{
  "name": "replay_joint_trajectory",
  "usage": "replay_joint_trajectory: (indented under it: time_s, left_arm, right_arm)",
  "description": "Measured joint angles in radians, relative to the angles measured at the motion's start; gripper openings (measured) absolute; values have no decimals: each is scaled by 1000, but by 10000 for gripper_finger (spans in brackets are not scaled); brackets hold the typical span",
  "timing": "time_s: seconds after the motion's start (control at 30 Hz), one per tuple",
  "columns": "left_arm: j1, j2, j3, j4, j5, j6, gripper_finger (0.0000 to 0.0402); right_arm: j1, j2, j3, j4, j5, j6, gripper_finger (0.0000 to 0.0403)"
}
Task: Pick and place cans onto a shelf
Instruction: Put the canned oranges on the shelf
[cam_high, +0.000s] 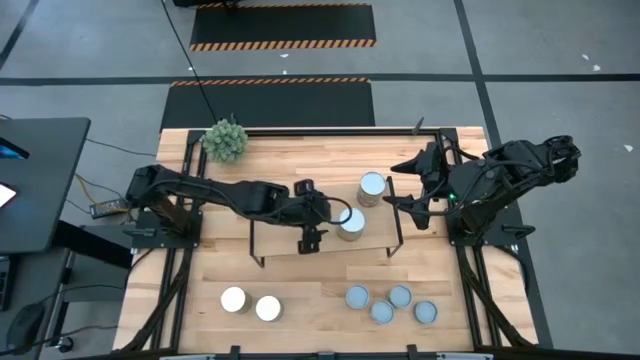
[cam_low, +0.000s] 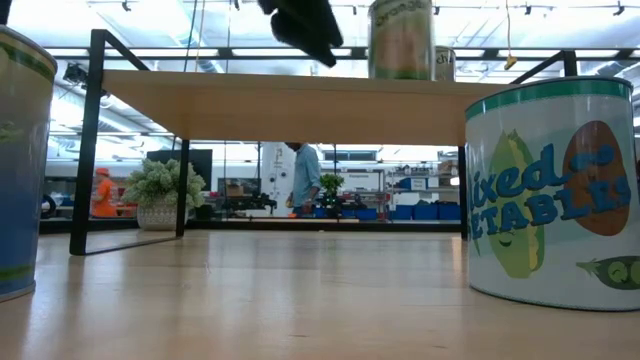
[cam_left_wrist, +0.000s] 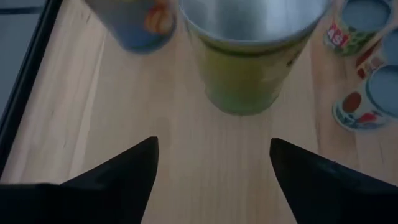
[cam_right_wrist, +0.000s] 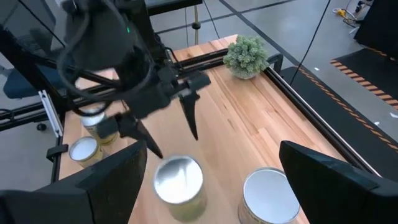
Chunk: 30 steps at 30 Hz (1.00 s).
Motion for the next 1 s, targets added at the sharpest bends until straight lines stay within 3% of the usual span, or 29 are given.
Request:
replay_joint_trajectory:
  time_s: [0.5,1.0]
  left_arm:
    - [-40,75,3,158,-62,-24,262]
    - [-42,96,1,233,-62,-51,173]
  right_arm:
    - [1,39,0,14,-19,-3,374]
    - [1,39,0,51,-19,-2,374]
